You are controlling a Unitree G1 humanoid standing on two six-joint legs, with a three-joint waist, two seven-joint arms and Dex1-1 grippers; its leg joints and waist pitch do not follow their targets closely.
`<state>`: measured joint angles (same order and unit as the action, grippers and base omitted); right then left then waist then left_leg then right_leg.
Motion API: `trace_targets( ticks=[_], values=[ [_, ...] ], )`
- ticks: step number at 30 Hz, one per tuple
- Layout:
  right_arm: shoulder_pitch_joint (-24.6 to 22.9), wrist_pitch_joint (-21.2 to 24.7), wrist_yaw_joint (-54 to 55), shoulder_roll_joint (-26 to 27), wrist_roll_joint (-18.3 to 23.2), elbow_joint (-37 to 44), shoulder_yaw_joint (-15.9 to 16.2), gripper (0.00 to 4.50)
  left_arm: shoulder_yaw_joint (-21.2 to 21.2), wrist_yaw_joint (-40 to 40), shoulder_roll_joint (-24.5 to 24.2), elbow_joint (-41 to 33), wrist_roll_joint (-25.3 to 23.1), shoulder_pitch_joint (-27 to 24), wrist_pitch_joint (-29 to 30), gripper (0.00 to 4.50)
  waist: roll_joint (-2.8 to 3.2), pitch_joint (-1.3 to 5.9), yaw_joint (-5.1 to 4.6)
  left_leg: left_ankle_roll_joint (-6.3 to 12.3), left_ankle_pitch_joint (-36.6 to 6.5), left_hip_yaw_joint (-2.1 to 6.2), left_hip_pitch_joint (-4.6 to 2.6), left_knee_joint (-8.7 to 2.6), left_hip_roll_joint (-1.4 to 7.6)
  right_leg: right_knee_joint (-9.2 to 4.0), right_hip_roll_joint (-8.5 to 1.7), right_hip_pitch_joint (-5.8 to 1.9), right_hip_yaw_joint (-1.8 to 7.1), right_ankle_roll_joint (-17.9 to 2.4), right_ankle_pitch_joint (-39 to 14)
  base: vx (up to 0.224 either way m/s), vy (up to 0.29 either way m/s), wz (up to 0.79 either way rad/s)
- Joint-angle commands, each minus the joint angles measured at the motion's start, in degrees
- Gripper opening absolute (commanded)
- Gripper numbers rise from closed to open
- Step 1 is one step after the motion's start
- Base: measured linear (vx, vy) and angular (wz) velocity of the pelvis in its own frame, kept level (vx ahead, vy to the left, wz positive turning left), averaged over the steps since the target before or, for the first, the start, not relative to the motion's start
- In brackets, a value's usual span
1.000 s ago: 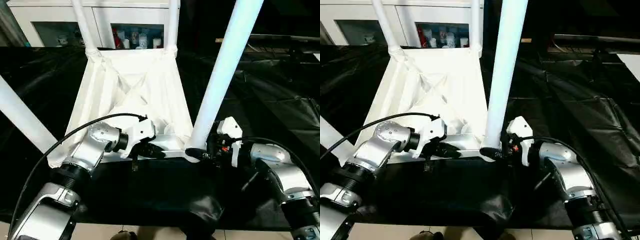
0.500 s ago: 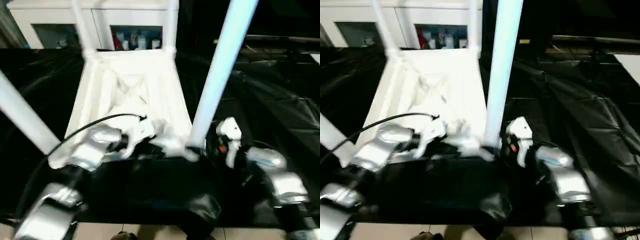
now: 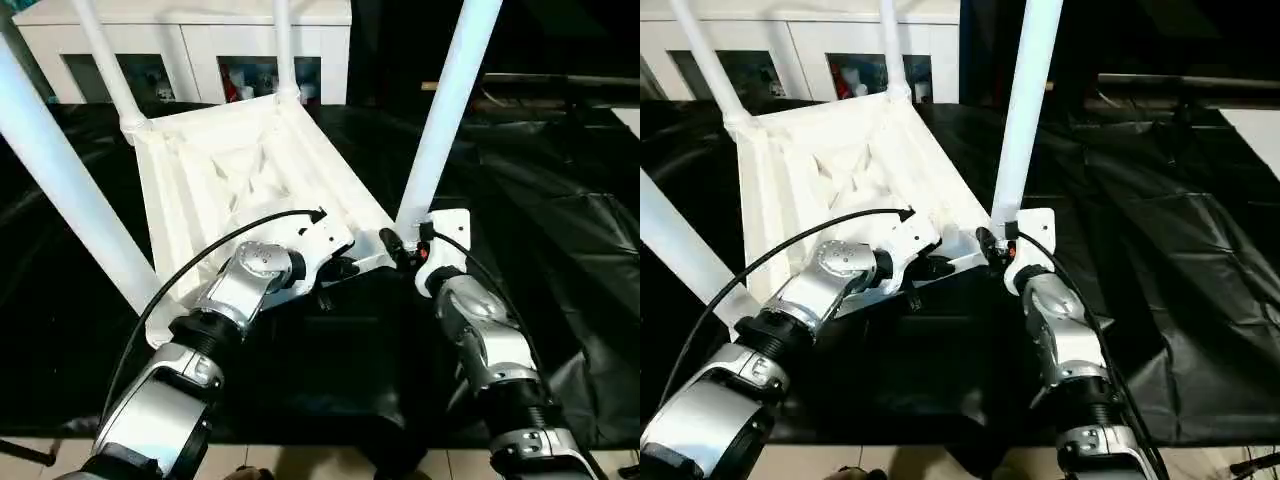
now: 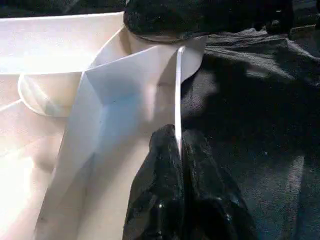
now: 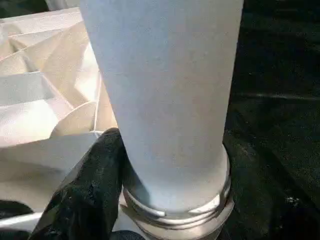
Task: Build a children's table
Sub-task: Rotate leg to tighten
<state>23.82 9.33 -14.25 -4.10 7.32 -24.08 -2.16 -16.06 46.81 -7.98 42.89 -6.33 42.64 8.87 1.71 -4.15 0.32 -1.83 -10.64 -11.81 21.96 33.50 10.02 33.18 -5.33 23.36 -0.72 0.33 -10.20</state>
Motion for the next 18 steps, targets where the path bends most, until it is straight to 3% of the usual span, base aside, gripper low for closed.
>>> trace_targets(
  ticks=[1,4,7,15,18],
  values=[
    [-1.4,-0.4,-5.2,0.1,0.8,3.0,2.9,3.38,0.5,-0.3,-0.8,0.2,0.6,-1.6,-1.4,0.0,-0.69,3.07,-0.11,3.11,-12.7,1.2,-0.92,-4.51,2.41,-3.77,-2.02,-1.83,1.2,-12.3,-9.9,0.0,0.0,0.0],
    [-2.0,0.5,-10.2,-3.3,1.9,6.1,3.8,3.77,0.1,2.8,-2.6,-2.0,1.2,-2.5,-2.0,0.0,-0.59,3.38,-0.12,5.49,-8.4,1.19,-0.6,-4.1,2.43,-3.01,-2.17,-2.39,1.08,-13.9,-3.6,0.0,0.0,0.0],
    [-2.6,2.0,-16.4,-8.0,3.6,9.0,4.4,3.78,-0.2,6.1,-4.3,-4.2,2.0,-3.6,-2.6,0.0,-0.71,3.49,-0.07,8.46,-5.0,0.98,-0.64,-3.64,2.42,-2.42,-2.07,-2.65,0.94,-15.9,2.4,0.0,0.0,0.0],
    [-5.4,3.8,-32.3,-17.7,6.7,14.2,5.7,3.78,-1.5,19.3,-8.7,-11.3,6.1,-7.0,-5.0,0.0,-0.81,3.16,0.2,8.36,-7.3,0.96,-0.88,-3.89,2.89,-2.77,-2.15,-2.59,1.02,-16.7,-2.4,0.0,0.0,0.0],
    [-6.8,4.8,-38.6,-22.6,6.6,15.9,8.2,3.78,-2.4,26.8,-11.2,-15.1,8.8,-8.4,-4.8,0.0,-0.79,3.05,0.38,7.73,-8.2,0.91,-1.02,-4.05,3.09,-2.82,-2.14,-2.42,0.95,-16.6,-4.1,0.0,0.0,0.0]
  ],
)
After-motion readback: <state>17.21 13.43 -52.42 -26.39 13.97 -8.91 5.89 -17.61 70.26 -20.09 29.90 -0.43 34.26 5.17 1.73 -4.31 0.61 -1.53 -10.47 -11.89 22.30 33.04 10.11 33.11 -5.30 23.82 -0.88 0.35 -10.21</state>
